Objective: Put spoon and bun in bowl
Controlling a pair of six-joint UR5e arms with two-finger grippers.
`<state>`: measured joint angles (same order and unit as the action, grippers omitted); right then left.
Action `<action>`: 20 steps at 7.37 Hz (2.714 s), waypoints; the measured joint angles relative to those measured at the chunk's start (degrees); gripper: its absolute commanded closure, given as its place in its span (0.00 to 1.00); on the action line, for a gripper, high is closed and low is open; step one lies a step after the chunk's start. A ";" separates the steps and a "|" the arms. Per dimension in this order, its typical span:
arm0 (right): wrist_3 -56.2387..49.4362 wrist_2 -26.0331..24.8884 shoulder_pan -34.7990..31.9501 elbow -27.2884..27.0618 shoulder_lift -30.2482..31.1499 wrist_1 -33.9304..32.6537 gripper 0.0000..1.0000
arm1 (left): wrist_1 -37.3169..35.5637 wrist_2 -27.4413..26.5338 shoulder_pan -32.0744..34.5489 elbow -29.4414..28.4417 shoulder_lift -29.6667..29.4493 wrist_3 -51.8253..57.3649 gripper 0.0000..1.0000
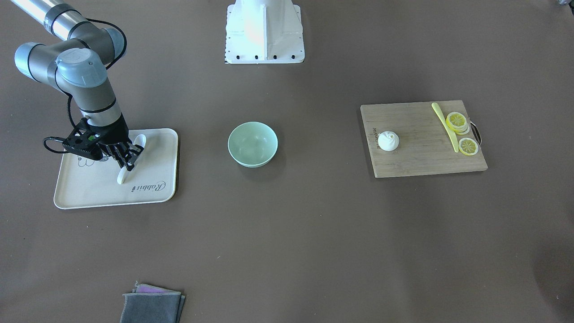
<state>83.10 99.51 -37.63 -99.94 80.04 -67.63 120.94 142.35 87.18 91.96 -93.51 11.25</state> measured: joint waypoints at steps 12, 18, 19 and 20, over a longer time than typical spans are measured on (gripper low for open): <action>32.33 -12.52 10.23 9.24 -37.17 -38.03 1.00 | -0.02 0.21 -0.10 -0.02 0.09 -0.09 0.02; 35.36 -18.05 14.02 9.94 -39.97 -43.47 0.01 | 0.00 0.21 -0.16 0.07 0.00 -0.09 0.02; 35.28 -18.34 13.96 9.93 -39.95 -43.59 0.01 | 0.00 0.21 -0.16 0.06 0.00 -0.09 0.02; 35.11 -18.46 13.64 9.72 -39.93 -43.69 0.00 | 0.00 0.21 -0.17 0.06 0.00 -0.09 0.02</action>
<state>118.21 81.05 -23.98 -90.22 40.11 -111.32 120.94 142.56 87.01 92.02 -93.52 11.16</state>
